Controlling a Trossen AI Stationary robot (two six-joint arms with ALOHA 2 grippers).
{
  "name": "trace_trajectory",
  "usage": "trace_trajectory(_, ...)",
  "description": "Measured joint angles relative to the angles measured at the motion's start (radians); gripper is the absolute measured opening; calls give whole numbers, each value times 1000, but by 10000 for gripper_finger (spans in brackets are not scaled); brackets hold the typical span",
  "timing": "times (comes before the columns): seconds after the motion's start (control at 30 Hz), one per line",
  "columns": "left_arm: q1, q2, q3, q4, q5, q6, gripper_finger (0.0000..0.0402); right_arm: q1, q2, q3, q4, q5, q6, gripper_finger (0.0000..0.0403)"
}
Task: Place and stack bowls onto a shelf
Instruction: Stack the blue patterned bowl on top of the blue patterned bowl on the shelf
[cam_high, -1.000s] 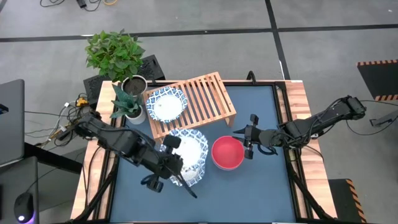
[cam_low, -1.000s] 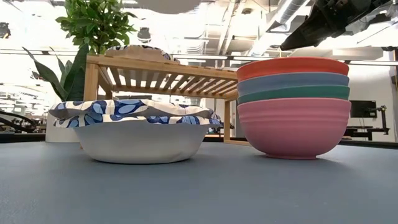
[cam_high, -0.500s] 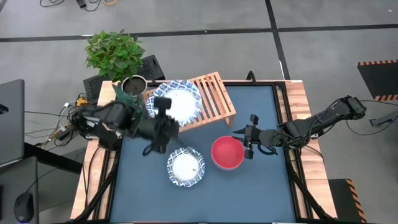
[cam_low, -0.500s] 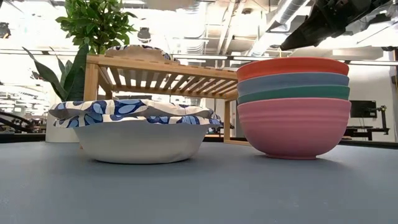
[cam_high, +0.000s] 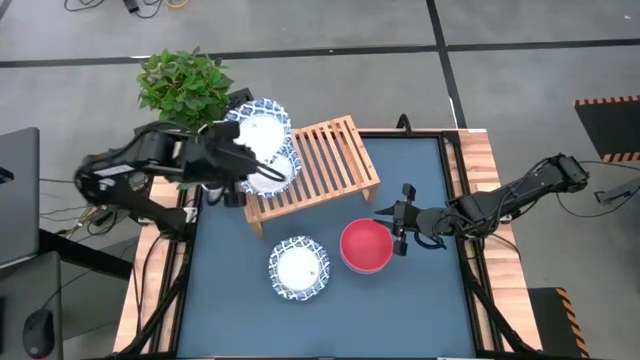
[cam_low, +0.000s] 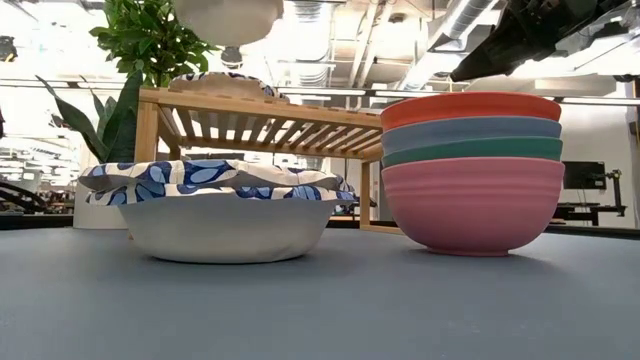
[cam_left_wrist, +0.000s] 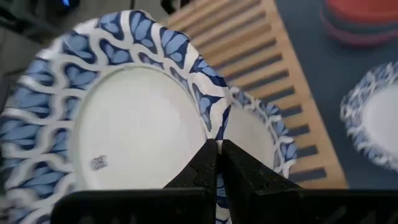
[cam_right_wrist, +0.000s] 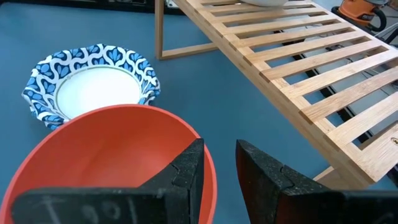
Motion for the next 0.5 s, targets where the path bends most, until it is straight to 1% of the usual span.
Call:
trace_trajectory(0.1, 28, -94, -132, 105, 56, 18, 0, 0, 0, 0, 0, 0, -2, 118)
trace_trajectory(0.23, 62, -142, -254, 132, 80, 17, 0, -1, 0, 0, 0, 0, -2, 118)
trace_trajectory(0.37, 89, -147, -328, 180, 86, 59, 0, -16, 0, 0, 0, 0, -2, 118)
trace_trajectory(0.5, 126, -135, -356, 271, 165, 123, 0, -35, 0, 0, 0, 0, -2, 118)
